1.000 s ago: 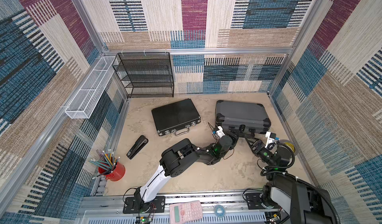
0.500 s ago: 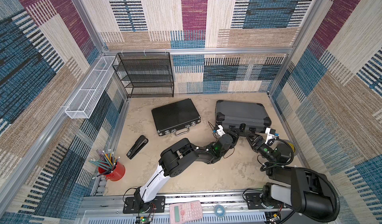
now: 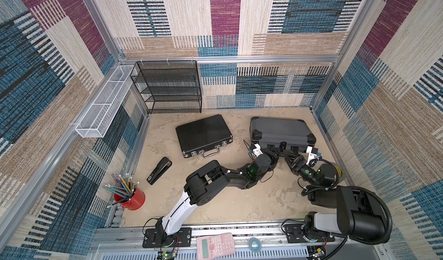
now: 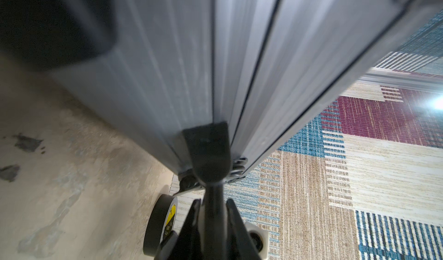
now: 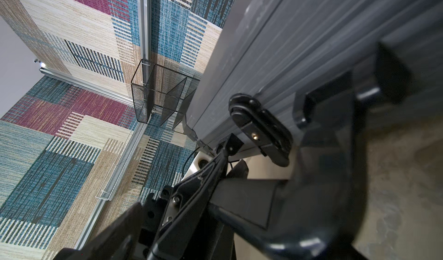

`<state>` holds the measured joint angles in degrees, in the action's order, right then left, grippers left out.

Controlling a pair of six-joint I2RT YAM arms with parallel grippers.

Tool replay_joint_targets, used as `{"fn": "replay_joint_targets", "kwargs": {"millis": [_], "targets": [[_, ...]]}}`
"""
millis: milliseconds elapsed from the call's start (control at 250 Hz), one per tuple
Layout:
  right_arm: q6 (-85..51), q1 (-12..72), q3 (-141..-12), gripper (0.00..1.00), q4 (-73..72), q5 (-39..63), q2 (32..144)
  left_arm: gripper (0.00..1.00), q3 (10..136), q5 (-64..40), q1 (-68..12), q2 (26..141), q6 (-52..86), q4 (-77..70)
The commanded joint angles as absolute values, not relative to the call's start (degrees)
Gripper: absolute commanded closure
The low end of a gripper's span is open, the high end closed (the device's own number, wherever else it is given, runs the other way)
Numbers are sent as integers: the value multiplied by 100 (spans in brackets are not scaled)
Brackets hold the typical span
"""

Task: Open the poker set cases
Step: Open the fastener on the poker set case.

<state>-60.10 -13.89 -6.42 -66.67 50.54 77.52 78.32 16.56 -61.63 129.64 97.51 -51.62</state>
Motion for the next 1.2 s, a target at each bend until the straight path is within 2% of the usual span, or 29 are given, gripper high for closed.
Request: {"fn": "replay_joint_targets", "kwargs": {"millis": [0, 256, 736, 1004, 1196], "targets": [[-6053, -1363, -720, 1, -7141, 5098, 7973, 100, 7936, 1367, -6162, 12900, 9825, -5989], [-6328, -1292, -819, 1, -7921, 5106, 8567, 100, 7973, 1310, -6167, 12929, 9949, -5991], [-6297, -1235, -993, 0, -7960, 5172, 8770, 100, 8008, 1279, -6162, 13039, 10171, -6043], [-5537, -1238, -949, 1, -6803, 4919, 8457, 100, 7988, 1301, -6163, 13028, 10193, -6100], [-5458, -1233, -1002, 1, -6743, 4931, 8559, 100, 7996, 1326, -6163, 13035, 10230, -6169]]}}
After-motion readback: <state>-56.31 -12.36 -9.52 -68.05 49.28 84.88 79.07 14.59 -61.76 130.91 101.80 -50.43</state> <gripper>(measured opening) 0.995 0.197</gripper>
